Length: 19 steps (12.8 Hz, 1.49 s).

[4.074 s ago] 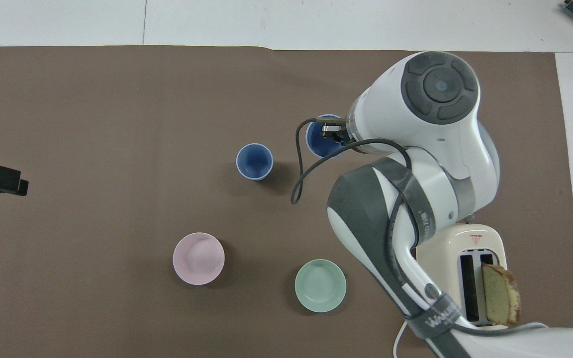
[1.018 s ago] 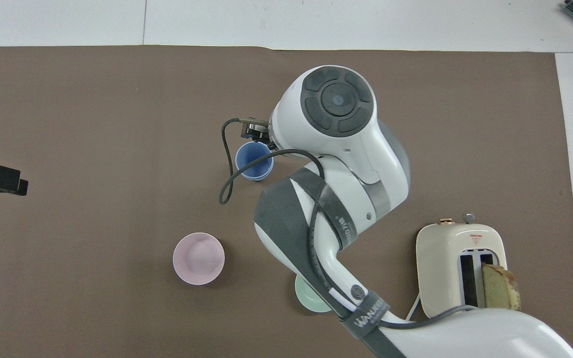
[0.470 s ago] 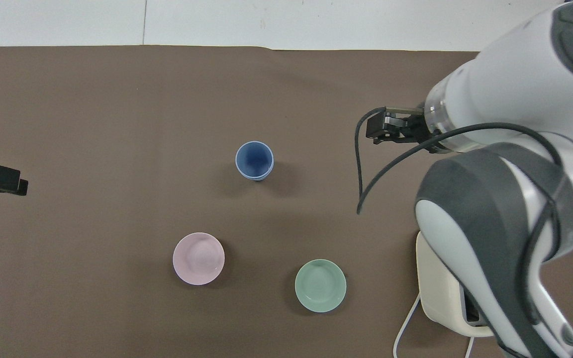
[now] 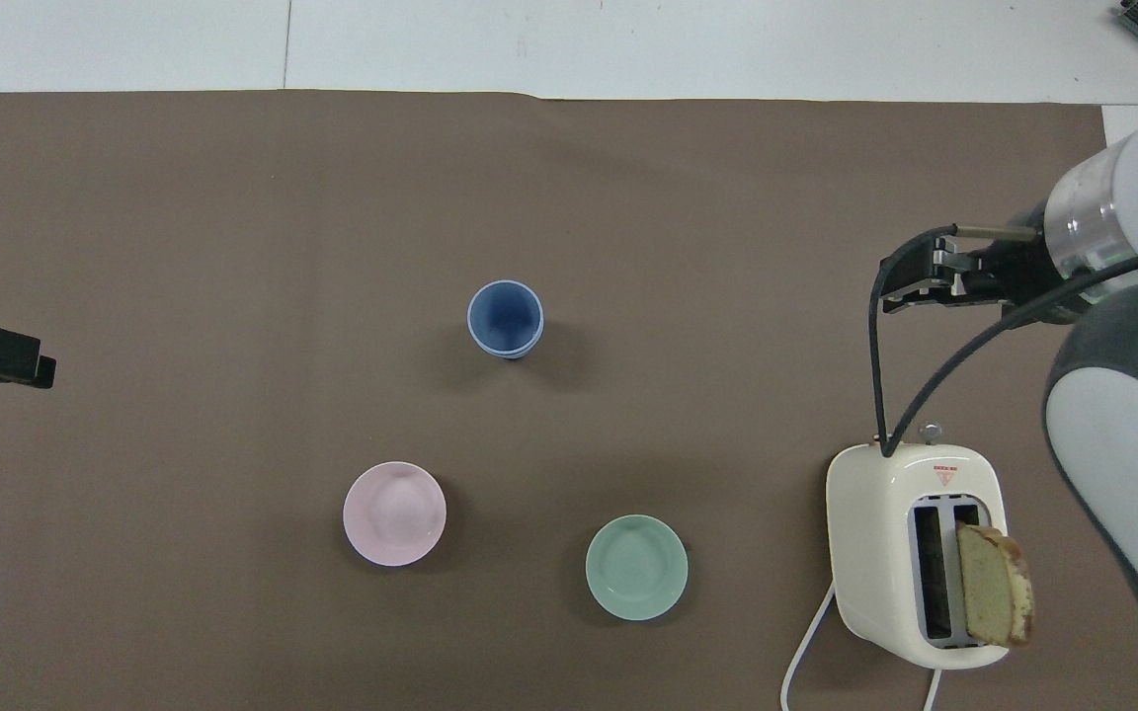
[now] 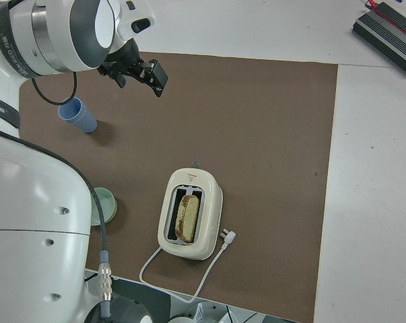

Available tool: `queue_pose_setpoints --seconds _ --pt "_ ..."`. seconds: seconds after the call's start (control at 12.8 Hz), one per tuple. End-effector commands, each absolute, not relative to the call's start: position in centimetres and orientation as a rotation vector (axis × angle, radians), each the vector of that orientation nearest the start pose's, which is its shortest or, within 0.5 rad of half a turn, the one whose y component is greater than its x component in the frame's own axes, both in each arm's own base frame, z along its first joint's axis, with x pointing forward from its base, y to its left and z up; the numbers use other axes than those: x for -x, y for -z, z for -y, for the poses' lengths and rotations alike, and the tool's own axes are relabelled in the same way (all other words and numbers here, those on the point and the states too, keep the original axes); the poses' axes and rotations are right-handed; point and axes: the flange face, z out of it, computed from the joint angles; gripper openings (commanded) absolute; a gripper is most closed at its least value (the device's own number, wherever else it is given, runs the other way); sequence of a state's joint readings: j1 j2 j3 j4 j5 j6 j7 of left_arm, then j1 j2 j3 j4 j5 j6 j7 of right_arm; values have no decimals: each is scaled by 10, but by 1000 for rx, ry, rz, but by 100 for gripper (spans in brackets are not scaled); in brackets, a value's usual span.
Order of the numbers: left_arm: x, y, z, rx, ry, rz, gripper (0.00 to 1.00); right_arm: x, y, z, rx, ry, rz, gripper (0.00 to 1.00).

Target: Stack blue cups with both arms

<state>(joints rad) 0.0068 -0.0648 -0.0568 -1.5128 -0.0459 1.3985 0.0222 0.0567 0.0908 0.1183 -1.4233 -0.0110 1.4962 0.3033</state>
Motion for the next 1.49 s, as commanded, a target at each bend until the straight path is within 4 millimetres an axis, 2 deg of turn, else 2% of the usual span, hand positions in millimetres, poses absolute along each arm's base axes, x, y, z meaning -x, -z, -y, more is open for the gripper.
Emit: queue_pose_setpoints --seconds 0.0,0.08,0.24,0.47,1.41 --pt "-507 -673 30 3181 -89 -104 100 -559 -639 -76 3146 -49 -86 100" --pt "-507 -673 30 3183 -89 -105 100 -556 -640 -71 3147 -61 -76 100" --pt "-507 -673 30 3183 -89 -105 100 -546 -653 -48 3151 -63 -72 100" --pt "-507 -673 30 3181 -89 -104 100 -537 -654 -36 3206 -127 -90 100" --pt "-507 -673 30 3183 -89 -105 100 -543 -656 -40 3191 -57 -100 100"
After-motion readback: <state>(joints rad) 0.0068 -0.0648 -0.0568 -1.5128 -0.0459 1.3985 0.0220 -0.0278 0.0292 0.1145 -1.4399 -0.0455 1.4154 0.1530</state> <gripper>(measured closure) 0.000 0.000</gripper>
